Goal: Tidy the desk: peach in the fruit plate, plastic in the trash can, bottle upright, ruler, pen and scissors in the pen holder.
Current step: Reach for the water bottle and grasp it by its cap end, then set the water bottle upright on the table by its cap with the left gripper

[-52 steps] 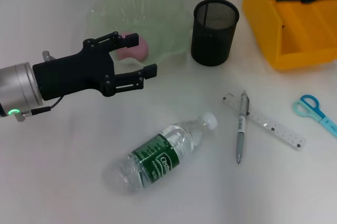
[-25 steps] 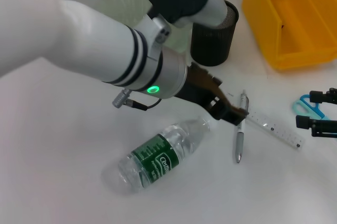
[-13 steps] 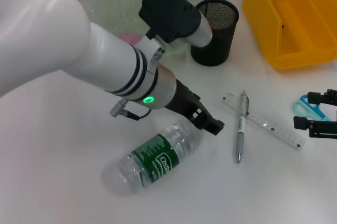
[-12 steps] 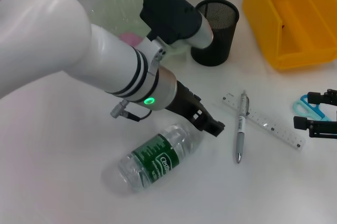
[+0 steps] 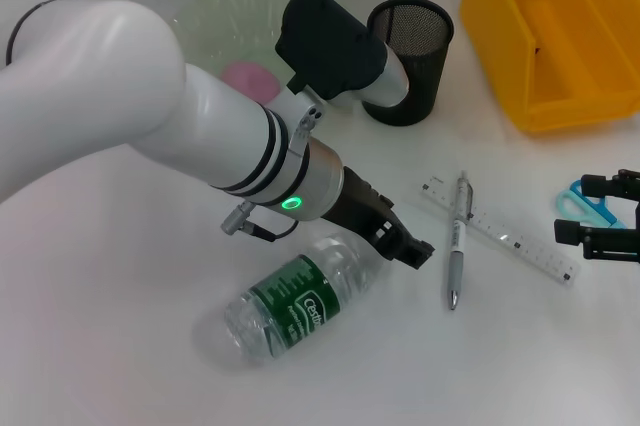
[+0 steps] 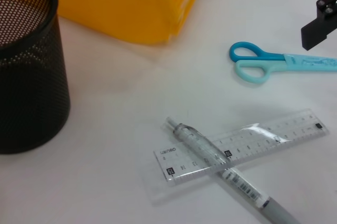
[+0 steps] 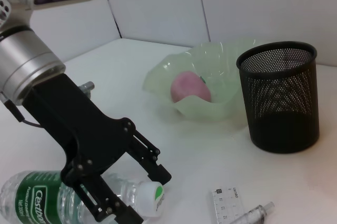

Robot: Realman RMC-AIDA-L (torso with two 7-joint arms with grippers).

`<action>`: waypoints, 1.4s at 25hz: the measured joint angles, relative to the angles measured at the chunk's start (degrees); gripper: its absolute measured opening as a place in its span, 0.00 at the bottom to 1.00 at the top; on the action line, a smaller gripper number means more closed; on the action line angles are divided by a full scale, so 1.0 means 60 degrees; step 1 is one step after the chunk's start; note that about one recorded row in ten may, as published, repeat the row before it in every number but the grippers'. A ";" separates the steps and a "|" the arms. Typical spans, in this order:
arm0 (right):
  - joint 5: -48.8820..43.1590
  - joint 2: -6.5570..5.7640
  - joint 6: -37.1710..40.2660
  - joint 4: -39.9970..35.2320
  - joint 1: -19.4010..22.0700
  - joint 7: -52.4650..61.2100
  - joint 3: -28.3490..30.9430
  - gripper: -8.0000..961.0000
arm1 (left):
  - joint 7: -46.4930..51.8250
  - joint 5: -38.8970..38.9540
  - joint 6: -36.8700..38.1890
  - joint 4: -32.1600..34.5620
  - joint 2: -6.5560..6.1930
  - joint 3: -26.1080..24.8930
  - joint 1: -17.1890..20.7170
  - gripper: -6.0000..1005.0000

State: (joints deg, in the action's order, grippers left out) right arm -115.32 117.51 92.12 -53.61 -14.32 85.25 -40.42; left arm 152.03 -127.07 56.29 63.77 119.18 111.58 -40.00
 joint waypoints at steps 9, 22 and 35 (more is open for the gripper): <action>-0.0081 0.0000 0.0001 0.0025 -0.0002 0.0018 -0.0001 0.88 | -0.0070 0.0037 -0.0048 -0.0533 0.0000 -0.0018 -0.0271 0.66; -0.0103 0.0004 0.0014 0.0029 -0.0030 0.0040 -0.0001 0.87 | -0.1113 -0.0012 0.1205 0.0989 -0.0076 -0.0892 0.0571 0.44; -0.0103 0.0031 0.0011 0.0029 -0.0154 0.0228 -0.0007 0.86 | -0.3480 0.0511 0.2903 0.3211 -0.0104 -0.4071 0.2614 0.44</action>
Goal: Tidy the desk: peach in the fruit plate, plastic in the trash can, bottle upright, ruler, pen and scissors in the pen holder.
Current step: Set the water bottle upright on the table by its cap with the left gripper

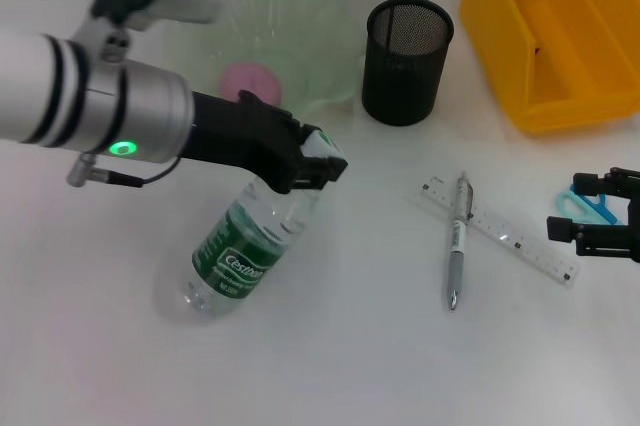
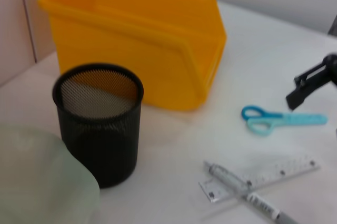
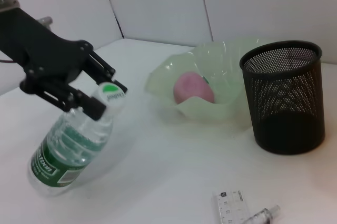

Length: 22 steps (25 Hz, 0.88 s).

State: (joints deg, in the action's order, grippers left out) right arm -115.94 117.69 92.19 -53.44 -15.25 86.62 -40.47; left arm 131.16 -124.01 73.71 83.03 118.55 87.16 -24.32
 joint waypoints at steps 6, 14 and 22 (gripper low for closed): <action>0.0000 -0.0001 0.0005 0.0000 -0.0094 0.0121 -0.0031 0.86 | -0.1262 0.1239 0.0245 0.0113 -0.0002 -0.0975 0.0682 0.44; 0.0000 -0.0001 0.0005 0.0000 -0.0129 0.0235 -0.0072 0.85 | -0.2060 0.1608 0.0242 0.0095 -0.0005 -0.1421 0.1182 0.44; -0.0001 0.0039 0.0012 -0.0003 -0.0127 0.0271 -0.0067 0.85 | -0.2660 0.2161 0.0241 -0.0059 -0.0007 -0.1848 0.1375 0.44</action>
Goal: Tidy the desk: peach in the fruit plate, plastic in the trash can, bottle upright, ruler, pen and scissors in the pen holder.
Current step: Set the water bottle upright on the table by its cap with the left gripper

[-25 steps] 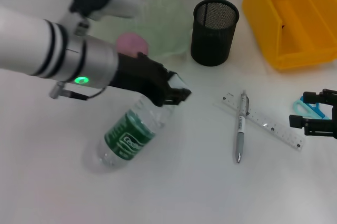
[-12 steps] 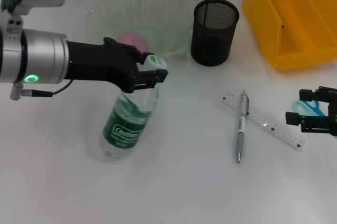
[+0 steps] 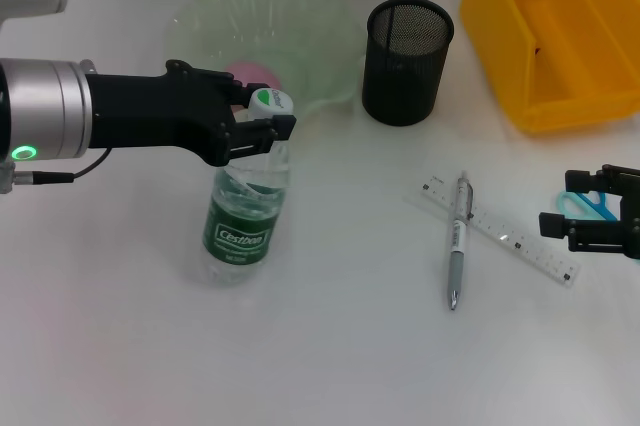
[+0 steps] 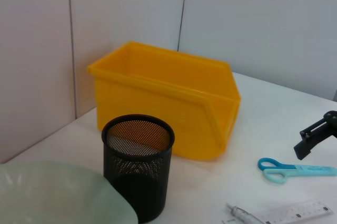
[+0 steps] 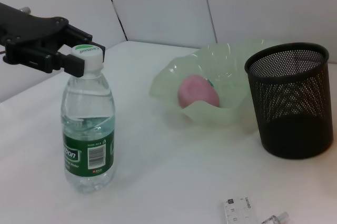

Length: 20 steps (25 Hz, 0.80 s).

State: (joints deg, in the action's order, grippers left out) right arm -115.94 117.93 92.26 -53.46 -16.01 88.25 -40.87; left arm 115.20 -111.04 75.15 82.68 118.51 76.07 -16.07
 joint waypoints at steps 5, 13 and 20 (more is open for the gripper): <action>-0.0006 0.0015 0.0012 -0.0010 -0.0003 0.0009 0.0000 0.84 | -0.0400 0.0114 -0.0031 -0.0106 0.0010 -0.0236 0.0095 0.44; -0.0013 0.0019 -0.0005 0.0006 -0.0020 0.0014 0.0001 0.84 | -0.1205 0.0840 -0.0098 -0.0736 0.0001 -0.0673 0.0094 0.44; -0.0014 0.0018 0.0014 0.0006 -0.0049 0.0014 0.0000 0.83 | -0.1464 0.0907 -0.0279 -0.1174 0.0002 -0.0772 -0.0060 0.44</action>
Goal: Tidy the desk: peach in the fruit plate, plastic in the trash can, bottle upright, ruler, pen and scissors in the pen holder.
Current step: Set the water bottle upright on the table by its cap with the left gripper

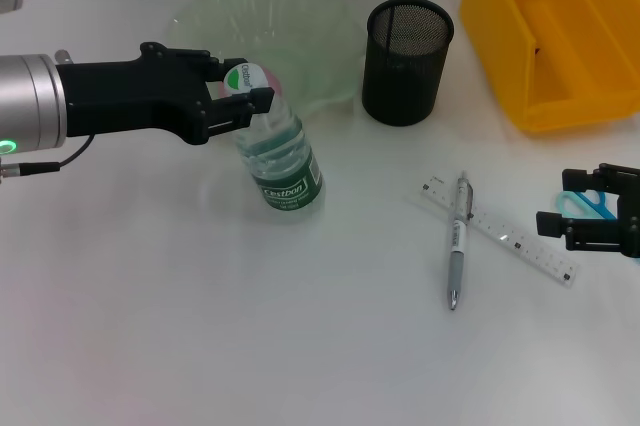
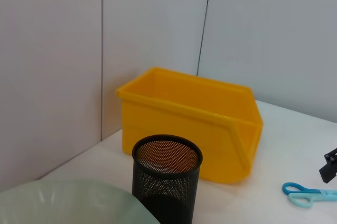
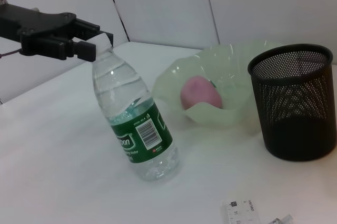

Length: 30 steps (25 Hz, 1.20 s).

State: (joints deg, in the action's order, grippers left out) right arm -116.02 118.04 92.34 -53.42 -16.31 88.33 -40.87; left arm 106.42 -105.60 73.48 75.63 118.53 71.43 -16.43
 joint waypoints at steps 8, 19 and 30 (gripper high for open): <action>-0.0109 0.0003 -0.0011 -0.0003 -0.0032 0.0000 0.0000 0.83 | -0.0019 -0.0037 -0.0063 -0.0024 0.0012 0.0004 -0.0111 0.44; -0.0117 0.0015 -0.0019 -0.0002 -0.0037 0.0000 -0.0001 0.82 | 0.0042 -0.0039 -0.0034 0.0034 0.0006 0.0017 -0.0267 0.43; -0.0131 0.0015 0.0028 -0.0002 -0.0051 0.0000 -0.0001 0.81 | 0.0016 0.0005 -0.0009 -0.0206 -0.0007 0.0010 -0.0419 0.43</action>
State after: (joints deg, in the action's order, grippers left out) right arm -116.81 118.13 92.51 -53.43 -16.61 88.33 -40.87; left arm 106.51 -105.57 73.42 74.40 118.49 71.49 -18.94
